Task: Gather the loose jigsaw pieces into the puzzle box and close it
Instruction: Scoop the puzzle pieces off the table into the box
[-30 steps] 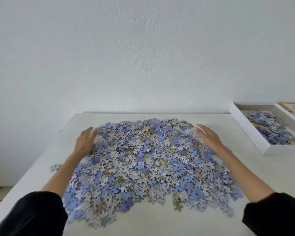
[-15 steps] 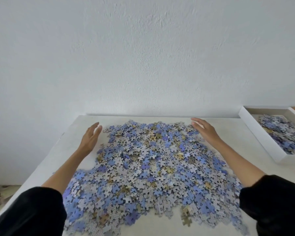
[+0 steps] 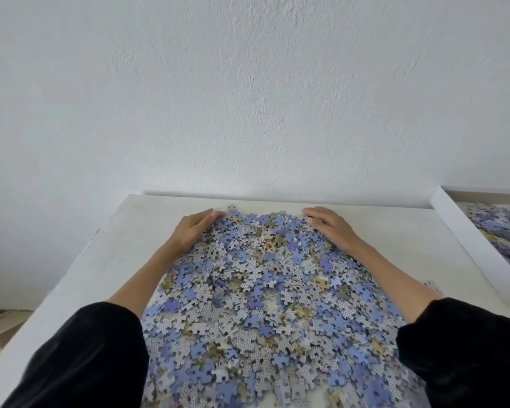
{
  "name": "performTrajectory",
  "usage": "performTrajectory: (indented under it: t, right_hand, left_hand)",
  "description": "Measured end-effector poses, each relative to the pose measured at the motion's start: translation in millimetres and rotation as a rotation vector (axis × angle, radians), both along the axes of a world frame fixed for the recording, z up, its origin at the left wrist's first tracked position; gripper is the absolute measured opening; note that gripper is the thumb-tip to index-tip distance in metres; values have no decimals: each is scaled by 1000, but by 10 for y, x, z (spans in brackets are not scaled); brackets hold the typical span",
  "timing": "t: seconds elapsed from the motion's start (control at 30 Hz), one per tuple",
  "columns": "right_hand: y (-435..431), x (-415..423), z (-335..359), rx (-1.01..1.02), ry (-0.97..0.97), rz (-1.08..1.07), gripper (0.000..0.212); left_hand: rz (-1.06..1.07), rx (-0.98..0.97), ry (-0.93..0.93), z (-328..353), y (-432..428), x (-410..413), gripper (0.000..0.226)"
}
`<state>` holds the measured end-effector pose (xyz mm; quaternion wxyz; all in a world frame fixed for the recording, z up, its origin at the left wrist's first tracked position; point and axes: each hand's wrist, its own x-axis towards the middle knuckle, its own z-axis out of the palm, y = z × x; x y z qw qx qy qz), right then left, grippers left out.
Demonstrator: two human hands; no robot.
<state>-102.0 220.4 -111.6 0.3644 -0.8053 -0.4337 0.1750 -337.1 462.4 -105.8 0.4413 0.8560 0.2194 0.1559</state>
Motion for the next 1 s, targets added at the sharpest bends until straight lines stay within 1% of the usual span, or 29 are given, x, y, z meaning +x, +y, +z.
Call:
performTrajectory:
  t: [0.03, 0.1, 0.17, 0.23, 0.3, 0.37, 0.4, 0.47, 0.5, 0.6, 0.7, 0.73, 0.77, 0.8, 0.87, 0.9, 0.93, 1.0]
  right_hand:
    - [-3, -3, -14, 8, -16, 31, 35]
    - [-13, -45, -2, 58, 3, 54, 28]
    - [11, -87, 40, 136, 22, 16, 24]
    - [81, -106, 90, 184, 6, -36, 25]
    - [184, -124, 124, 132, -7, 5, 30]
    - [287, -177, 133, 14, -29, 128, 41]
    - [322, -206, 110, -53, -91, 183, 46]
    - [338, -264, 61, -145, -226, 220, 47]
    - [318, -285, 53, -151, -240, 216, 45]
    - [231, -324, 81, -39, -132, 199, 39]
    - [219, -330, 136, 22, -125, 130, 39]
    - [233, -339, 160, 8, -132, 132, 44]
    - [249, -361, 191, -26, -128, 159, 54]
    - [264, -390, 221, -84, -127, 210, 68]
    - [293, -448, 243, -241, -181, 339, 98]
    - [300, -479, 239, -317, -225, 388, 106]
    - [302, -499, 228, -376, -258, 420, 110]
    - [277, -521, 217, -447, -280, 446, 112]
  left_hand:
    - [-36, 24, -9, -22, -1, 7, 68]
    - [-43, 22, -29, -6, -7, 17, 59]
    - [-3, 24, -71, 11, 20, 63, 58]
    - [16, 38, -78, 36, 47, 141, 62]
    - [-17, 27, -31, 64, 30, 215, 72]
    - [-79, 36, 39, 73, -40, 275, 74]
    - [-111, 49, 68, 76, -86, 295, 73]
    - [-168, 64, 100, 74, -166, 315, 73]
    - [-193, 63, 113, 73, -191, 312, 73]
    - [-229, 87, 88, 124, -235, 268, 68]
    - [-174, 105, 17, 219, -240, 220, 65]
    - [-176, 102, 27, 259, -246, 203, 66]
    - [-201, 97, 60, 298, -266, 185, 68]
    - [-240, 102, 118, 334, -293, 163, 75]
    - [-337, 194, 266, 373, -371, 117, 97]
    - [-387, 255, 338, 368, -409, 94, 108]
    - [-431, 301, 398, 356, -443, 66, 116]
    - [-491, 336, 482, 297, -480, 2, 123]
